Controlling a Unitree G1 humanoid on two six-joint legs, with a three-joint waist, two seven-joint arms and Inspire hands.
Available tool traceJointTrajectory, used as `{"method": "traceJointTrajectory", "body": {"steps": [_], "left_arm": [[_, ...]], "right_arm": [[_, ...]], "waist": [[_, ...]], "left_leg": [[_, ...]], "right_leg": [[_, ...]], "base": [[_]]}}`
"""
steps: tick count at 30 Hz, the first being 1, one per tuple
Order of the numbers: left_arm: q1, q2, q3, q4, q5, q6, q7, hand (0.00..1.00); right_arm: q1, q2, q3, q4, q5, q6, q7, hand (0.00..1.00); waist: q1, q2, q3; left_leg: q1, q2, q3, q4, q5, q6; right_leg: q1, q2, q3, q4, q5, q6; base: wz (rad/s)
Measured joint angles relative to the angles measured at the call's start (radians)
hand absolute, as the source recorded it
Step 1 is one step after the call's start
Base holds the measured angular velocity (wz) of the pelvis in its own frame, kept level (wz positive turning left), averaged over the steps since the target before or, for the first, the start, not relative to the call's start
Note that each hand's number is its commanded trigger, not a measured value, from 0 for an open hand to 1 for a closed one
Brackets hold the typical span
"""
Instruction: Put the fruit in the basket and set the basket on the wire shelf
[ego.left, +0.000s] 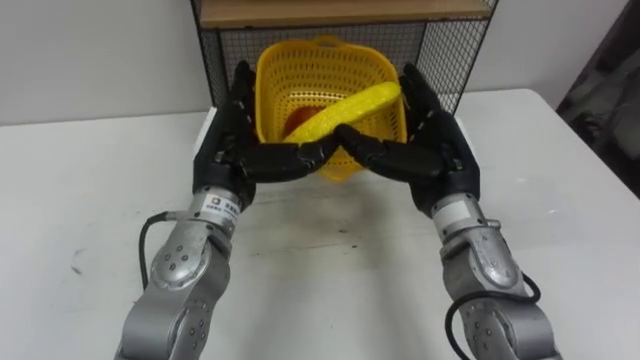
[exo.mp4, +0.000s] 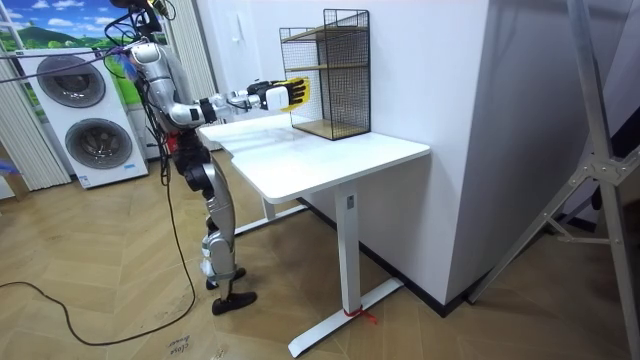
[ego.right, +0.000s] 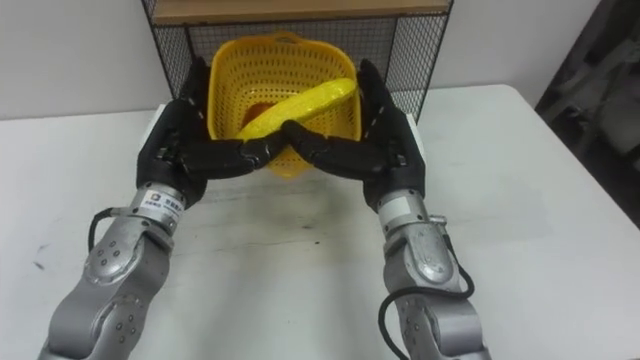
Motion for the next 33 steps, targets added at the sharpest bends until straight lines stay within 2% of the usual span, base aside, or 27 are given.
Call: {"method": "traceJointTrajectory", "body": {"steps": [9,16,25,27,30,31,32,33], "left_arm": [[0.002,0.021,-0.027,0.000,0.004,0.000,-0.001,0.00],[0.002,0.021,-0.035,0.000,0.003,0.000,0.000,0.00],[0.002,0.019,-0.039,0.004,-0.006,0.000,0.000,0.00],[0.002,0.018,-0.040,0.014,-0.006,0.001,0.000,0.00],[-0.006,0.012,-0.037,0.063,-0.008,0.010,0.006,0.00],[-0.023,0.003,-0.032,0.095,-0.018,0.022,0.016,0.00],[-0.050,-0.003,-0.026,0.133,-0.028,0.035,0.028,0.00],[-0.061,-0.003,-0.024,0.148,-0.035,0.039,0.038,0.00]], "right_arm": [[0.023,0.002,0.000,0.004,0.031,-0.006,-0.001,0.00],[0.023,0.002,0.000,0.004,0.040,-0.007,-0.013,0.00],[0.014,0.003,0.002,0.043,0.142,-0.002,-0.040,0.00],[0.003,0.003,0.004,0.076,0.155,0.009,-0.040,0.00],[-0.045,0.002,-0.009,0.128,0.147,0.061,-0.054,0.00],[-0.070,0.002,-0.011,0.132,0.140,0.081,-0.067,0.00],[-0.095,-0.002,-0.019,0.136,0.140,0.092,-0.075,0.00],[-0.108,-0.005,-0.020,0.140,0.138,0.095,-0.077,0.00]], "waist": [[-0.002,-0.012,0.0090],[-0.003,-0.012,0.0093],[0.002,-0.009,0.0115],[0.001,-0.008,0.0126],[0.000,-0.007,0.0167],[0.001,-0.009,0.0197],[0.002,-0.014,0.0244],[0.003,-0.015,0.0254]], "left_leg": [[-0.004,0.000,0.003,-0.018,0.000,-0.001],[-0.009,0.000,0.004,-0.015,0.000,-0.001],[-0.002,0.000,0.024,-0.017,0.000,-0.001],[0.000,0.000,0.023,-0.018,0.000,-0.001],[-0.002,0.000,0.023,-0.021,0.001,-0.001],[-0.006,0.000,0.023,-0.022,0.003,-0.001],[-0.007,0.000,0.023,-0.022,0.005,-0.001],[-0.007,0.000,0.023,-0.022,0.005,-0.001]], "right_leg": [[-0.003,0.002,0.002,-0.013,0.002,-0.003],[-0.017,0.003,0.003,-0.015,0.002,-0.003],[-0.009,-0.003,0.013,-0.028,0.002,-0.003],[-0.007,-0.002,0.015,-0.028,0.002,-0.003],[-0.010,0.001,0.014,-0.024,0.003,-0.005],[-0.017,0.001,0.014,-0.020,0.004,-0.006],[-0.020,0.001,0.011,-0.016,0.004,-0.007],[-0.022,0.001,0.010,-0.013,0.004,-0.007]], "base": [[0.00],[0.00],[-0.06],[0.00],[0.00],[0.00],[0.00],[0.00]]}}
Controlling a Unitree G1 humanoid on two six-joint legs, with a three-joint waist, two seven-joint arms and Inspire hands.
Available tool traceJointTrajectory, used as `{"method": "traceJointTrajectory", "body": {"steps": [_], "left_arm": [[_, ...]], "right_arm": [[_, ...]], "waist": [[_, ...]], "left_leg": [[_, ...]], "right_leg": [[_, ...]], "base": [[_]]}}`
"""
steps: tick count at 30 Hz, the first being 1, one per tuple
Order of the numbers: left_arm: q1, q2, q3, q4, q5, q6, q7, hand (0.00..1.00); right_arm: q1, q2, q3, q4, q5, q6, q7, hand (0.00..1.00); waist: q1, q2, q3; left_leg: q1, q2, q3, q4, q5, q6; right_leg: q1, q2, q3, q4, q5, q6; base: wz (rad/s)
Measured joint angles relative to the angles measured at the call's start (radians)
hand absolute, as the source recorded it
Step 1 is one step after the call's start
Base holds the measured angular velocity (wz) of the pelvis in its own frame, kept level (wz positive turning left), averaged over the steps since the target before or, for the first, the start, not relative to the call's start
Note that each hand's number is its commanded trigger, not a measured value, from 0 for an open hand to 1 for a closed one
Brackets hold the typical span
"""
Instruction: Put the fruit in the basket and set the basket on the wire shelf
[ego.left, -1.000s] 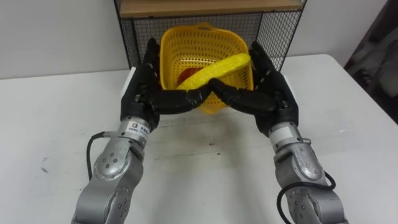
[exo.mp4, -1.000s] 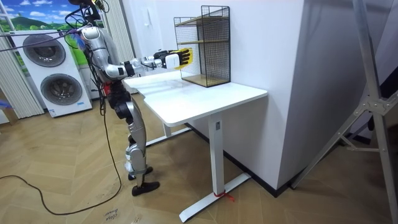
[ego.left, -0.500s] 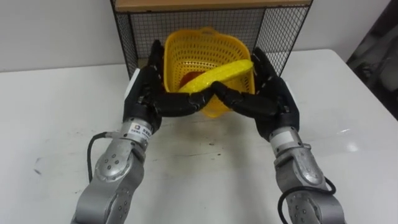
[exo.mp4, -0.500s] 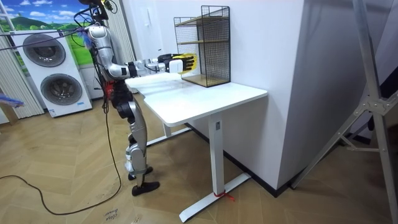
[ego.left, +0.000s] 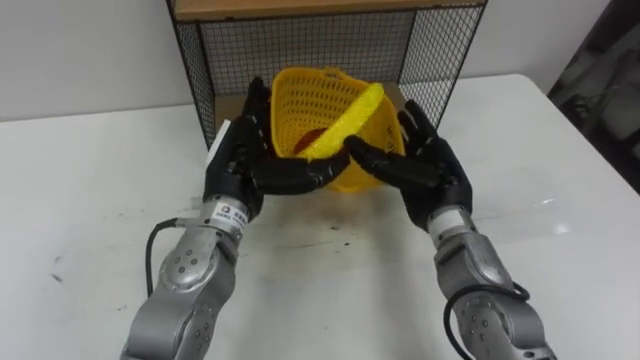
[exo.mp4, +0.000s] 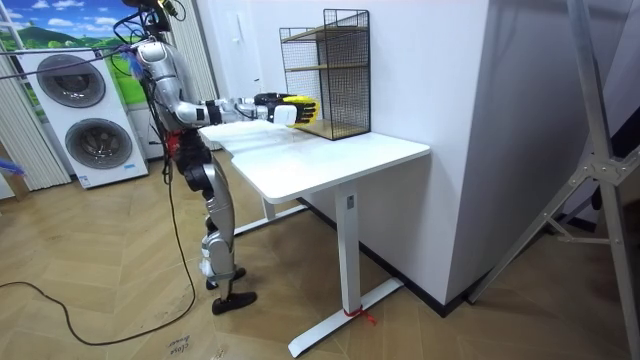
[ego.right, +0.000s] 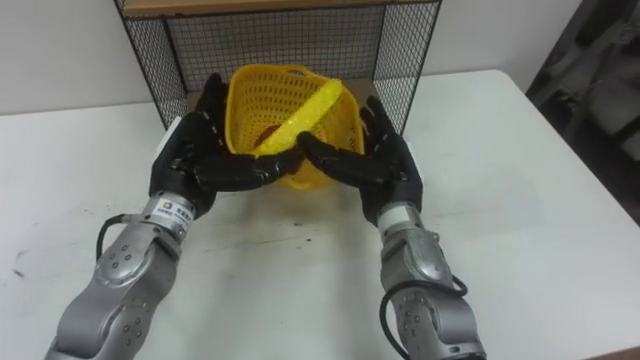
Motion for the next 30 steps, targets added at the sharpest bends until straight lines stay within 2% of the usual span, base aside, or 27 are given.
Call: {"method": "traceJointTrajectory", "body": {"steps": [5,9,13,18,22,26,30], "left_arm": [[-0.085,-0.011,0.023,0.077,-0.054,0.018,0.047,0.00],[-0.161,-0.014,0.037,0.123,-0.100,0.057,0.074,0.00],[-0.242,-0.018,0.062,0.239,-0.131,0.082,0.095,0.00],[-0.260,-0.022,0.077,0.254,-0.129,0.116,0.108,0.00],[-0.327,-0.023,0.092,0.317,-0.128,0.126,0.109,0.00],[-0.394,-0.027,0.139,0.372,-0.128,0.148,0.109,0.00],[-0.402,-0.028,0.143,0.395,-0.129,0.161,0.113,0.00]], "right_arm": [[-0.103,-0.008,-0.009,0.063,-0.025,0.022,-0.002,0.00],[-0.154,-0.012,-0.010,0.115,-0.006,0.063,-0.028,0.00],[-0.231,-0.002,-0.017,0.198,0.009,0.092,-0.043,0.00],[-0.306,0.006,-0.023,0.257,0.006,0.105,-0.062,0.00],[-0.335,0.009,-0.030,0.260,0.006,0.108,-0.070,0.00],[-0.387,0.013,-0.041,0.308,0.014,0.137,-0.078,0.00],[-0.428,0.017,-0.050,0.391,0.041,0.149,-0.078,0.00]], "waist": [[0.001,-0.001,-0.0001],[0.017,-0.001,-0.0003],[0.030,0.000,-0.0009],[0.030,0.000,-0.0014],[0.033,0.000,-0.0016],[0.030,0.000,-0.0020],[0.030,0.001,-0.0024]], "left_leg": [[-0.014,0.000,-0.003,0.009,0.001,0.000],[-0.015,0.000,-0.001,0.008,0.001,0.000],[-0.014,0.000,-0.001,0.008,0.001,0.000],[-0.011,0.000,-0.001,0.008,0.002,0.000],[-0.010,0.000,-0.001,0.008,0.002,0.000],[-0.009,0.000,0.001,0.008,0.002,0.000],[0.003,0.000,0.001,0.008,0.002,0.000]], "right_leg": [[-0.012,0.000,-0.008,-0.001,0.001,-0.002],[-0.013,-0.001,-0.007,-0.006,0.001,-0.002],[-0.008,-0.007,-0.007,-0.016,0.001,-0.002],[-0.008,-0.008,-0.006,-0.018,0.001,-0.002],[-0.008,-0.008,-0.004,-0.018,0.001,-0.002],[-0.009,-0.008,-0.004,-0.018,0.001,-0.002],[0.004,-0.008,-0.004,-0.018,0.002,-0.002]], "base": [[0.03],[-0.01],[0.00],[-0.02],[-0.03],[-0.03],[0.00]]}}
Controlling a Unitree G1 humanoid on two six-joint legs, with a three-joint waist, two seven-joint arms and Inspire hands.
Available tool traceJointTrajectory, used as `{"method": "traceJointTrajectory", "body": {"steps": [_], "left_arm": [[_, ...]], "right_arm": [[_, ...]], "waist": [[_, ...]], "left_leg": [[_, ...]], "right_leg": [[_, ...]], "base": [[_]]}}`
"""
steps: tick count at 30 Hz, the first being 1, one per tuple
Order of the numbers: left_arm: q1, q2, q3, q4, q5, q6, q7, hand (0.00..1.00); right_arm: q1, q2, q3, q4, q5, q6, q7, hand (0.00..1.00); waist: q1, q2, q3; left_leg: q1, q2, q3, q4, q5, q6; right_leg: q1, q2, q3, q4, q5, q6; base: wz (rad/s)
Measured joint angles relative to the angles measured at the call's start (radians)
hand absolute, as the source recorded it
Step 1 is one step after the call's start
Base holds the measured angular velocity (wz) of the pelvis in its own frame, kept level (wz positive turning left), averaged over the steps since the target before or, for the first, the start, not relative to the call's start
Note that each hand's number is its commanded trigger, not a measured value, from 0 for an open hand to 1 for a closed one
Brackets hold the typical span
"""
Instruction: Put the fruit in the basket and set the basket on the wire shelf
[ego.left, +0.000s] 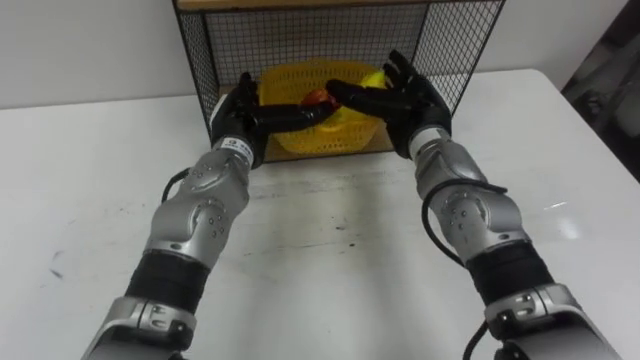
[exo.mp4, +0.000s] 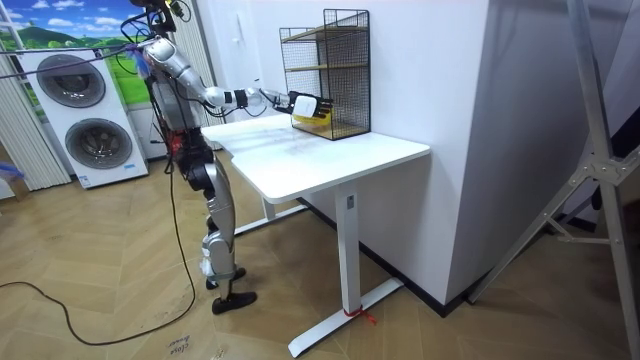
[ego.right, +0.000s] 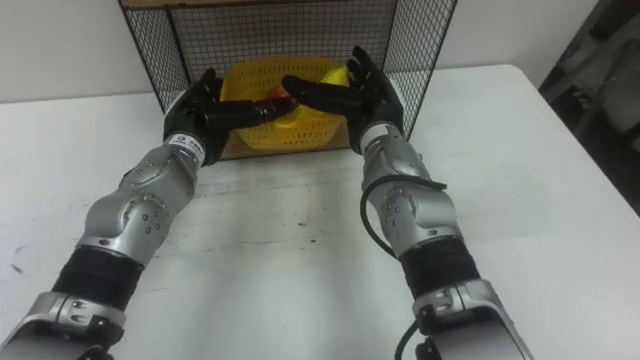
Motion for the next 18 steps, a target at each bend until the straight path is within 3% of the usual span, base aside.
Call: {"method": "traceJointTrajectory", "body": {"steps": [8,18], "left_arm": [[-0.001,-0.001,0.009,0.053,0.000,0.023,0.025,0.00],[-0.001,-0.005,0.011,0.084,-0.017,0.026,0.037,0.00]], "right_arm": [[-0.011,0.014,0.000,0.045,0.014,0.020,0.000,0.00],[-0.040,0.023,-0.003,0.113,0.032,0.021,0.000,0.00]], "waist": [[-0.002,0.004,-0.0027],[-0.010,0.012,-0.0072]], "left_leg": [[0.004,0.000,0.000,0.003,0.000,0.000],[0.019,0.000,-0.004,0.004,0.000,0.000]], "right_leg": [[0.005,0.000,0.000,0.002,0.001,-0.002],[0.025,-0.001,-0.003,0.001,0.002,-0.003]], "base": [[0.00],[0.02]]}}
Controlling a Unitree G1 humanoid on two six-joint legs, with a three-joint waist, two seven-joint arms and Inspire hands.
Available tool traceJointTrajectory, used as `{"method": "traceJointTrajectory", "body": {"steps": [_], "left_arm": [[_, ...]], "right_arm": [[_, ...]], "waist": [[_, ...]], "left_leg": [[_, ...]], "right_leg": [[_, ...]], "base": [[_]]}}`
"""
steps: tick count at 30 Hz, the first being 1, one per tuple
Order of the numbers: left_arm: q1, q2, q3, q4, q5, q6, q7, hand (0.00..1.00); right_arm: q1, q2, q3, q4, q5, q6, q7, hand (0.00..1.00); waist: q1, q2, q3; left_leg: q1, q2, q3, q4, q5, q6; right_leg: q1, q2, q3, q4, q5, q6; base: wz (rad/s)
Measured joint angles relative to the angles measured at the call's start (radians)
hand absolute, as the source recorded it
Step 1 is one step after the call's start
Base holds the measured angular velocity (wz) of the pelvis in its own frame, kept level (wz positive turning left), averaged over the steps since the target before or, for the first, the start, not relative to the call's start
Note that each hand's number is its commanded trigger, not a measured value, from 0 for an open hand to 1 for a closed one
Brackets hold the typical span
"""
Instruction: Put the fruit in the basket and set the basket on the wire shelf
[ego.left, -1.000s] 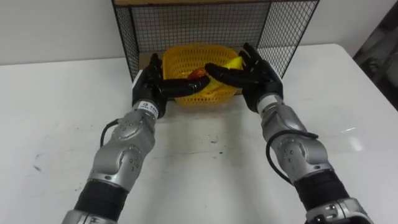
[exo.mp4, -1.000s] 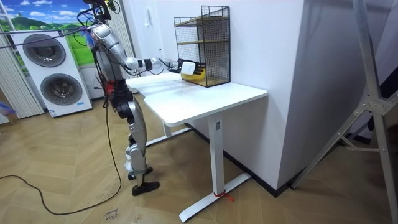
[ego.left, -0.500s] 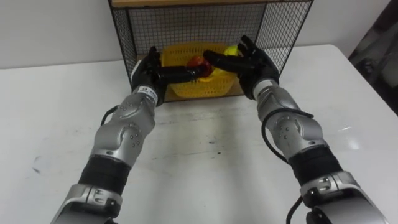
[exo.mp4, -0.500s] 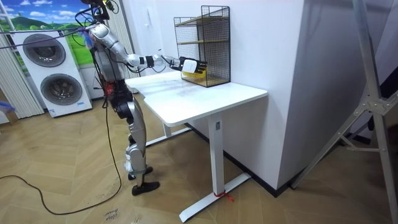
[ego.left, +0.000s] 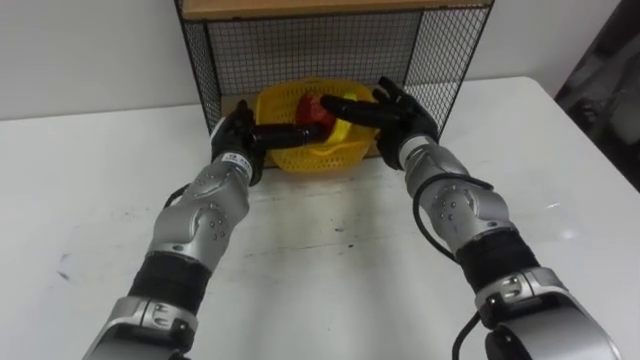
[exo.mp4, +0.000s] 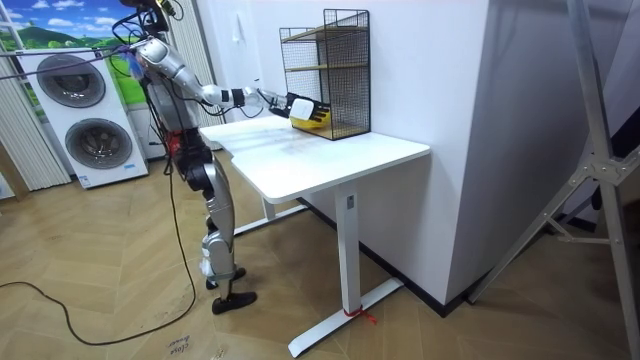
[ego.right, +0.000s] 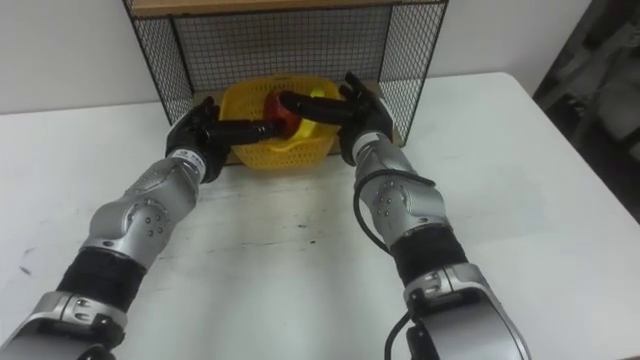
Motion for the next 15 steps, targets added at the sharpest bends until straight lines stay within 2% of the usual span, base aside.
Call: {"method": "traceJointTrajectory", "body": {"steps": [6,11,15], "left_arm": [[0.000,0.006,0.009,0.012,-0.001,0.017,-0.001,0.00],[-0.014,0.014,0.022,0.077,-0.021,0.011,-0.023,0.00],[-0.031,0.017,0.037,0.104,-0.076,0.010,-0.024,0.00]], "right_arm": [[0.000,-0.001,-0.017,0.032,0.017,0.001,0.003,0.00],[0.000,-0.004,-0.024,0.080,0.041,0.001,0.009,0.00],[0.000,-0.004,-0.056,0.103,0.061,0.001,0.010,0.00]], "waist": [[-0.010,0.003,0.0011],[-0.026,0.029,0.0058],[-0.031,0.031,0.0047]], "left_leg": [[0.006,0.000,-0.009,0.007,0.000,0.000],[0.014,-0.001,-0.012,0.008,0.000,0.000],[0.016,0.000,-0.020,0.003,0.001,-0.002]], "right_leg": [[0.015,-0.001,-0.015,-0.001,0.000,0.000],[0.023,-0.001,-0.017,0.002,0.000,0.000],[0.024,-0.001,-0.029,0.005,0.001,-0.001]], "base": [[0.08],[0.01],[0.06]]}}
